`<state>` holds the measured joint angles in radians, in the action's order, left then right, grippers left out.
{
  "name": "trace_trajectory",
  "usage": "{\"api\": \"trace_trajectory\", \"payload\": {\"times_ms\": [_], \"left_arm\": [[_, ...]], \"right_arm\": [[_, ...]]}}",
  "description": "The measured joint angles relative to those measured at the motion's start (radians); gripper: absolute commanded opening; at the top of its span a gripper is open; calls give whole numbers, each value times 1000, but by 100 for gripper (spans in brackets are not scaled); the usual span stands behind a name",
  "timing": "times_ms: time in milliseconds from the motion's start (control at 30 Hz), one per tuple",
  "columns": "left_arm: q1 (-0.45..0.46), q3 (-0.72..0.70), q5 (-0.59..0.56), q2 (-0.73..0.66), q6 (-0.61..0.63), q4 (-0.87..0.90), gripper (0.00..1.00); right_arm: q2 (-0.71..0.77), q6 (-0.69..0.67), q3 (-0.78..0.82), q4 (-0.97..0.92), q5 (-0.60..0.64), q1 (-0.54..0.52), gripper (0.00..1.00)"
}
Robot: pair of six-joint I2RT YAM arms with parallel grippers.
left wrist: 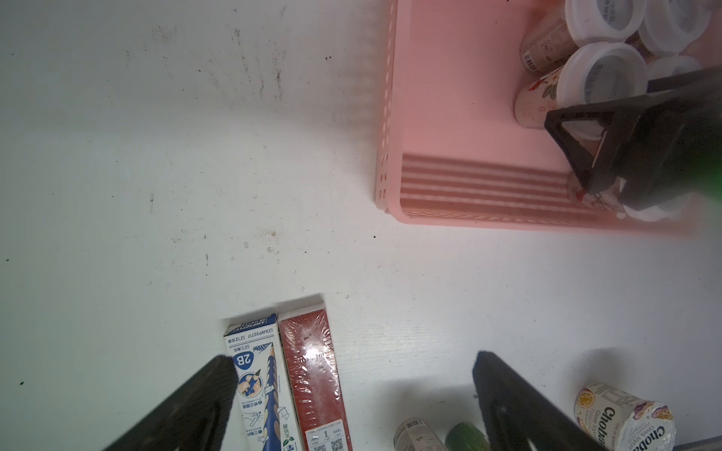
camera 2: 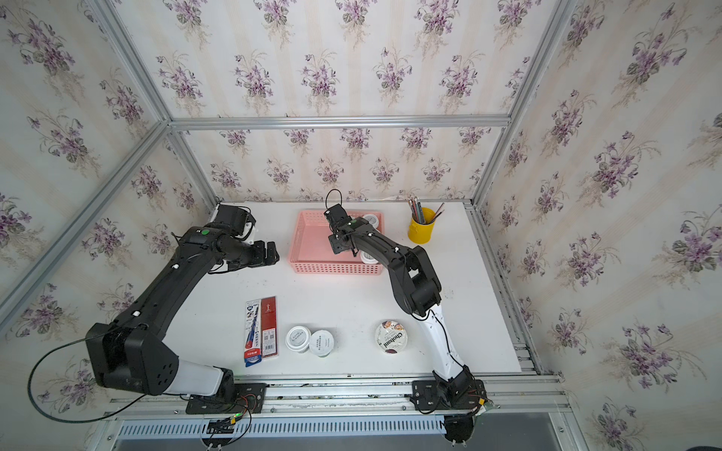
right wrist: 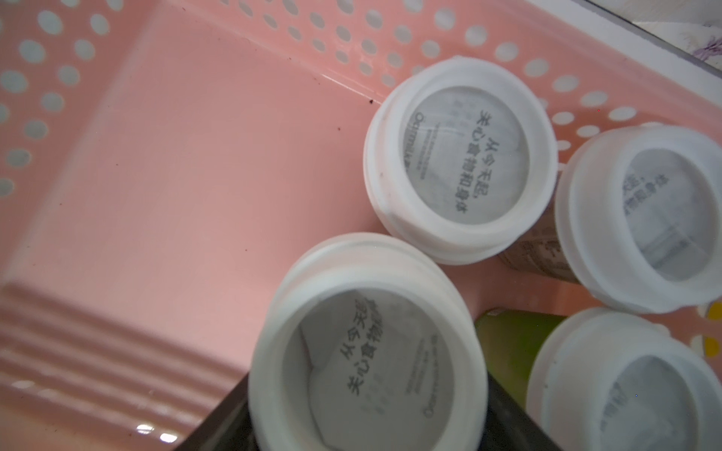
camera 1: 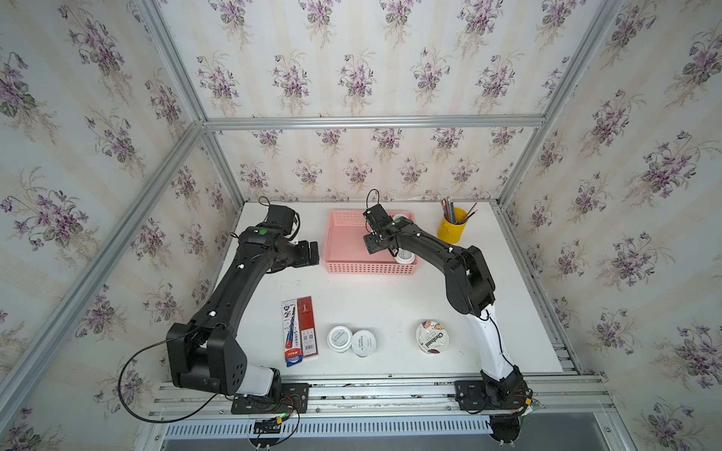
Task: Put the yogurt in the basket
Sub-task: Place the yogurt in the basket.
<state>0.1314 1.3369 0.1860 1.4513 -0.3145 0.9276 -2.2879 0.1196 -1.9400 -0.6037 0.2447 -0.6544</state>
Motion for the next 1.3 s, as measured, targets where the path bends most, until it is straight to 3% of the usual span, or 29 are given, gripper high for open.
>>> {"api": "trace_trajectory", "payload": {"times_ms": [700, 1300], "left_arm": [[-10, 2, 2, -13, 0, -1, 99], [-21, -2, 3, -25, 0, -3, 99]], "right_arm": [[0, -11, 4, -14, 9, 6, 74], [34, -11, 16, -22, 1, 6, 87]]}}
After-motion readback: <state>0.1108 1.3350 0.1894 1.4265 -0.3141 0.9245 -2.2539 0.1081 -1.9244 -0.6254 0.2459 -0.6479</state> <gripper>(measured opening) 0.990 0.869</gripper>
